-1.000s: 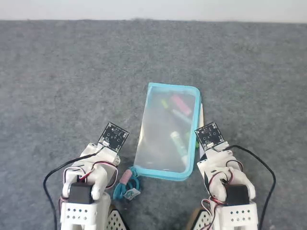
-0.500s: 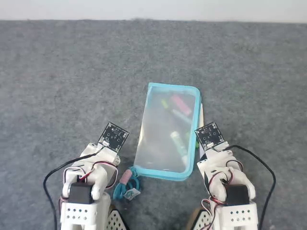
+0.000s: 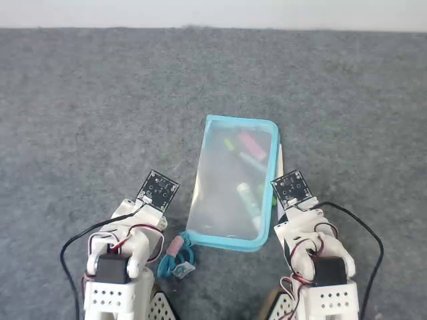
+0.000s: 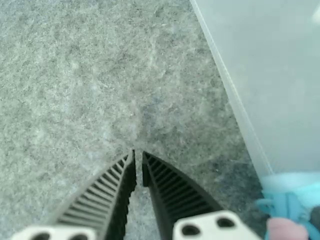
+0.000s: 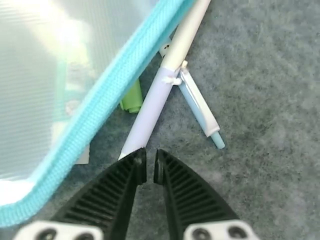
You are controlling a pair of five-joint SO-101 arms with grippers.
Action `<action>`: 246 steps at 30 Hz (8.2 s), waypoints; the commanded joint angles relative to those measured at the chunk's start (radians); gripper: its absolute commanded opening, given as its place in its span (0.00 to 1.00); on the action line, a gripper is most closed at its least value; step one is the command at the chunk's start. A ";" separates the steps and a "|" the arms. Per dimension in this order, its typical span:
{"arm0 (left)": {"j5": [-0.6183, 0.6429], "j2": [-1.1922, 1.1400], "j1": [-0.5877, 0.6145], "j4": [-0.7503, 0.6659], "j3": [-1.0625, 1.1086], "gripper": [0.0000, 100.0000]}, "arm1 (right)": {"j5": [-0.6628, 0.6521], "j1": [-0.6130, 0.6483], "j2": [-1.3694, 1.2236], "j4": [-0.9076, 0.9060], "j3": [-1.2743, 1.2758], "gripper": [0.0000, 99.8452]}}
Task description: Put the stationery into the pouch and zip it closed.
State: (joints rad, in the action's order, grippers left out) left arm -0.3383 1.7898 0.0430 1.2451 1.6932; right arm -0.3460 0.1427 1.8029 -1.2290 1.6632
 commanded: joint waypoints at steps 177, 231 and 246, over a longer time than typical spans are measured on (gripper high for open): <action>-0.008 -0.014 0.384 0.005 -0.005 0.02 | 1.077 0.584 -2.149 0.344 -1.508 0.06; 0.011 -0.021 0.313 -0.270 -0.160 0.03 | 0.069 0.443 -1.092 0.228 -0.870 0.01; 0.203 -0.842 -0.057 -0.264 -0.739 0.09 | 0.144 0.437 -1.078 0.295 -0.864 0.01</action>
State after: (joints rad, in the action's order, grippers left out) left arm -0.1680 1.0917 0.1243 0.9889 1.0902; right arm -0.2539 0.5708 0.6628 -0.9881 0.8040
